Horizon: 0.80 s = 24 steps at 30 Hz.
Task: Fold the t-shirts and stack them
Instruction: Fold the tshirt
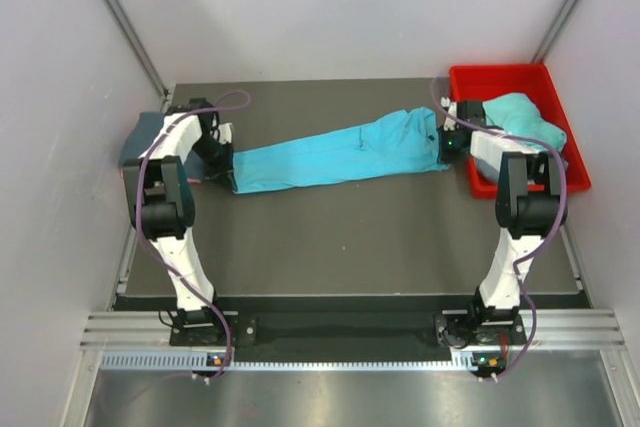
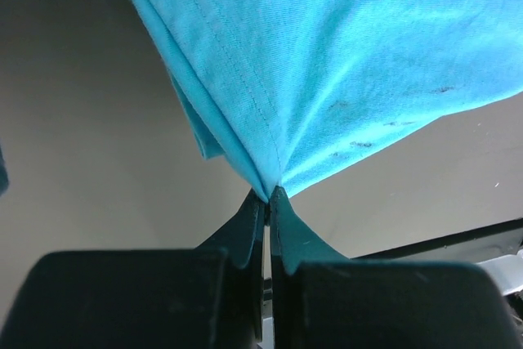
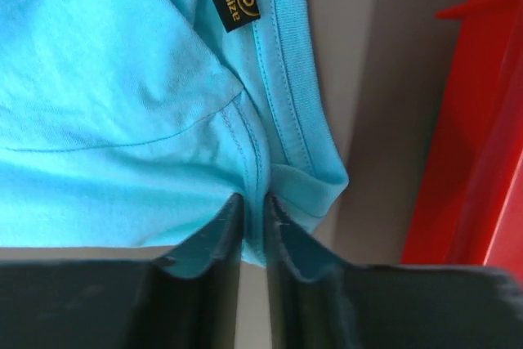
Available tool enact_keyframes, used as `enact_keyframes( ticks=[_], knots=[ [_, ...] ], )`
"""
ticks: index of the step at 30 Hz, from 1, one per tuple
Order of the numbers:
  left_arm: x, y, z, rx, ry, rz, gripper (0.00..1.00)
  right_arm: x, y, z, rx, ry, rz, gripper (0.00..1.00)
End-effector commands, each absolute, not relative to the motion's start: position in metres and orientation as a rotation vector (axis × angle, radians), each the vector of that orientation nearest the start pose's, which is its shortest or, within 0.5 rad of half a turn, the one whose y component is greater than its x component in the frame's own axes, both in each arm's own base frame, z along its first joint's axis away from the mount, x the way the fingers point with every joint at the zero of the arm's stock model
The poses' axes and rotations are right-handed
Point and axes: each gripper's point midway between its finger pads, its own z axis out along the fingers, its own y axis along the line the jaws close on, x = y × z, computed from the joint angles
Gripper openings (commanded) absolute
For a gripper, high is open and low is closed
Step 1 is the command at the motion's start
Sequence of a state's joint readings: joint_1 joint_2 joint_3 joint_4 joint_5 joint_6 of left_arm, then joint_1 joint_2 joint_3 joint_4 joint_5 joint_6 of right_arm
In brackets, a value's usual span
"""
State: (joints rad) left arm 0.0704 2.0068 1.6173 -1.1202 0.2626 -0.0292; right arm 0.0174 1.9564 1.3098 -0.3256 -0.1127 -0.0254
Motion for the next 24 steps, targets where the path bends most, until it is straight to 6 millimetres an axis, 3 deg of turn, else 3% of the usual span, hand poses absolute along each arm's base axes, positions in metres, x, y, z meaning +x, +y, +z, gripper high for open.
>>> enact_keyframes(
  ticks=[1,6,7,9,10,11,13,14,16,17,21,24],
  knots=[
    [0.345,-0.019,0.092,-0.111,3.021,-0.371,0.0,0.482,0.01,0.046,-0.104,2.463,0.042,0.09],
    [0.325,-0.024,0.092,-0.105,3.046,-0.397,0.0,0.514,0.014,0.07,-0.116,2.383,0.059,0.05],
    [0.322,-0.025,0.092,-0.1,3.048,-0.397,0.0,0.519,0.015,0.065,-0.12,2.388,0.065,0.06],
    [0.317,-0.027,0.092,-0.092,3.053,-0.398,0.0,0.536,0.018,0.077,-0.126,2.355,0.075,0.06],
    [0.316,-0.029,0.093,-0.084,3.051,-0.4,0.0,0.541,0.018,0.07,-0.125,2.363,0.078,0.06],
    [0.315,-0.03,0.093,-0.077,3.051,-0.401,0.0,0.551,0.021,0.08,-0.126,2.339,0.081,0.06],
    [0.312,-0.04,0.096,0.001,3.045,-0.419,0.0,0.56,0.024,0.071,-0.127,2.343,0.09,0.06],
    [0.311,-0.046,0.097,0.021,3.043,-0.438,0.0,0.569,0.027,0.079,-0.129,2.318,0.099,0.06],
    [0.307,-0.062,0.101,0.123,3.035,-0.446,0.0,0.575,0.032,0.07,-0.129,2.324,0.115,0.06],
    [0.306,-0.068,0.103,0.159,3.029,-0.451,0.0,0.581,0.035,0.076,-0.131,2.307,0.124,0.07],
    [0.291,-0.097,0.113,0.363,2.992,-0.47,0.0,0.59,0.046,0.067,-0.141,2.308,0.149,0.07],
    [0.277,-0.108,0.117,0.434,2.978,-0.489,0.0,0.598,0.049,0.07,-0.135,2.291,0.158,0.07]
  ],
)
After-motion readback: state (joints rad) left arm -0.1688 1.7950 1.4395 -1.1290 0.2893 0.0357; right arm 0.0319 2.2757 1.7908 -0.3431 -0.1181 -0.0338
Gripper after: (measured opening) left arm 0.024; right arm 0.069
